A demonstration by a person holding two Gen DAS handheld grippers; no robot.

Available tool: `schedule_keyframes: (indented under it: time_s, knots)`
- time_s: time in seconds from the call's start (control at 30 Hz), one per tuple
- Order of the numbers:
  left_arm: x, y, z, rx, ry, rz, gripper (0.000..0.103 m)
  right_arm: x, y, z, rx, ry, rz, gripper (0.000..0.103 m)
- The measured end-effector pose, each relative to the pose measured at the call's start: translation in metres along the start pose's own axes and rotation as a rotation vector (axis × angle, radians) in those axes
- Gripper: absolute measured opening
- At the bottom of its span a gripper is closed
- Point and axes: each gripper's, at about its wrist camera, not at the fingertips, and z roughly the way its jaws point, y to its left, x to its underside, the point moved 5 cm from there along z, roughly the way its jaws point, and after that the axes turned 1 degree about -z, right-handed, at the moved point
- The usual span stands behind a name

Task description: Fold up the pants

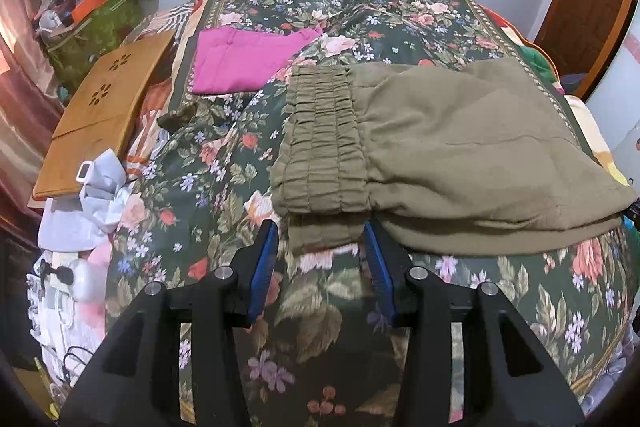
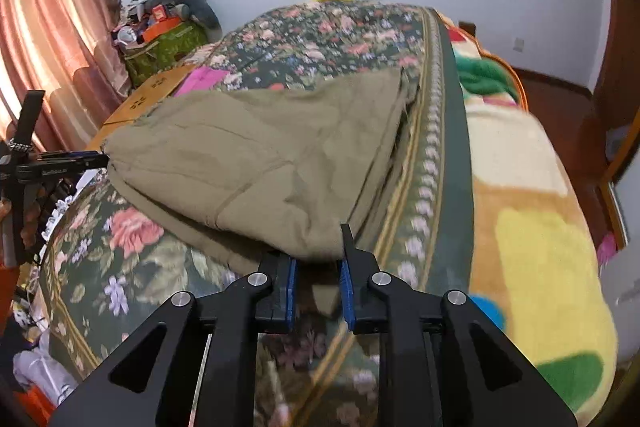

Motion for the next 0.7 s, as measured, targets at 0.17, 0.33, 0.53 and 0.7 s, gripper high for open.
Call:
schedule_keyframes:
  time_s: [0.17,0.33,0.53,0.7]
  knots:
    - [-0.004,0.001,-0.018,-0.080,-0.046,0.019,0.090,0.010,-0.006,-0.016,0.023,0.009,0.025,0.026]
    - [-0.012,-0.014,-0.036,-0.097,-0.096,0.083,0.099,0.001,-0.005,-0.037,0.062,-0.040,0.017,0.051]
    - [-0.012,-0.050,-0.029,-0.114,-0.088,0.245,0.101,-0.022,0.014,-0.048,0.063,-0.111,-0.045,0.068]
    - [-0.011,-0.079,-0.007,-0.148,-0.060,0.385,0.101,-0.031,0.041,-0.032,0.007,-0.093,-0.122,0.068]
